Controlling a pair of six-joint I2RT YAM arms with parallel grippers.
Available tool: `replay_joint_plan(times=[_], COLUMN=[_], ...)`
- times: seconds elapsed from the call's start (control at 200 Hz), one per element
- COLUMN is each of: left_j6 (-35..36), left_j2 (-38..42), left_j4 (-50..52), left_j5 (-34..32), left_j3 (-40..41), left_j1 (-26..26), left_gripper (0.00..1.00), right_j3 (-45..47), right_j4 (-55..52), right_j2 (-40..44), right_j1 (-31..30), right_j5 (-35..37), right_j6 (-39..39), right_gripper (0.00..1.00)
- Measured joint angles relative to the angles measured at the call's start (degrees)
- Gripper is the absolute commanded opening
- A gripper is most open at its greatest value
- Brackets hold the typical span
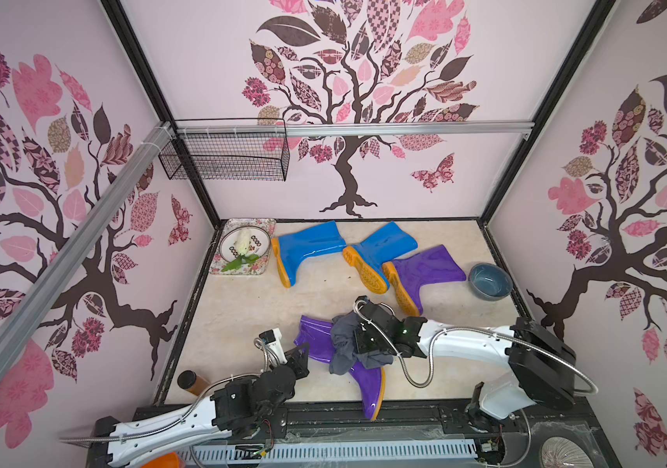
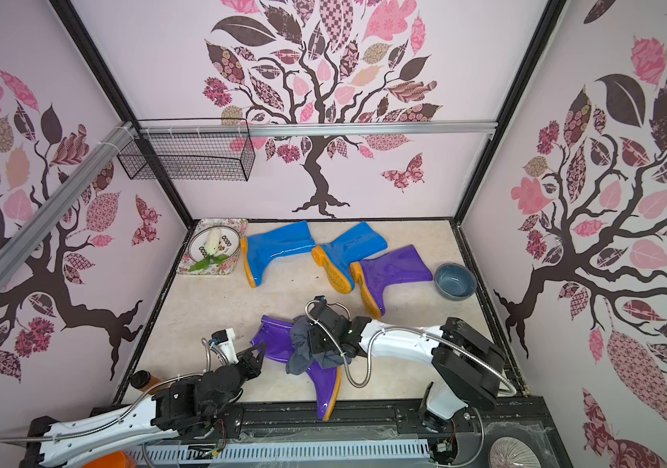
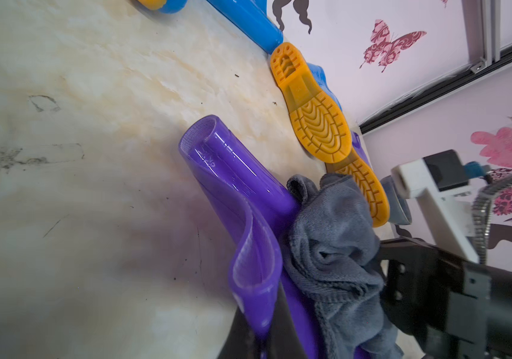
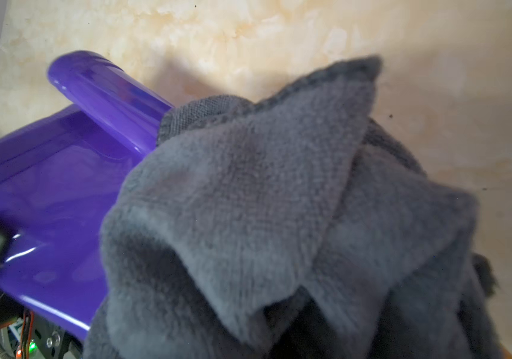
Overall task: Wipe the rubber boots with a cloth
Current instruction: Wipe the dirt off the rubber boot.
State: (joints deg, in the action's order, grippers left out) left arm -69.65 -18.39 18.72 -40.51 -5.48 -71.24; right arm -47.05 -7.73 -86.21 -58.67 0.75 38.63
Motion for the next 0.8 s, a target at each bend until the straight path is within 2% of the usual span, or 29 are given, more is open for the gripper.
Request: replay_joint_plan(times=[0.105,0.305,0.415,0.53,0.615,0.715,0.8], left_j6=[0.28,0.68,0.74,0.83,0.87,0.85,0.81], left_j2=[-1.46,-0.79,-0.39,0.83,1.86,2.29,2.25], left_j4=[-0.9,-0.52,0.24,0.31,0.28,0.26,0.22], left_j5=[0.11,-0.59,-2.73,-2.25,-1.57,-0.57,0.55], left_j3=[0.02,0.02,0.0,0.0,0.0,0.0,0.0], left_j1=[0.0,0.02,0.85,0.76,0.55,0.24,-0.09], left_gripper=[0.0,0.0,0.0,0.0,0.0,0.0,0.0], right_j3=[-2.8,-24.11,-28.92,-26.38,-22.14,-15.87,-10.25], right_j4=[-0.59,-0.37,-0.31,3.89,6.4,6.1,3.69], right_j2=[-1.99,-17.57,-21.73,-22.38,-21.81,-19.12,-13.16], right_j1=[-1.77,-4.52,-2.73,0.31,1.84,2.29,2.16], right_j5=[-2.29,-10.93,-14.97,-19.61,-19.93,-16.65,-11.32], right_j6=[-1.27,-2.89,-2.21,0.15,0.48,0.02,-0.55], right_gripper=[0.0,0.0,0.0,0.0,0.0,0.0,0.0])
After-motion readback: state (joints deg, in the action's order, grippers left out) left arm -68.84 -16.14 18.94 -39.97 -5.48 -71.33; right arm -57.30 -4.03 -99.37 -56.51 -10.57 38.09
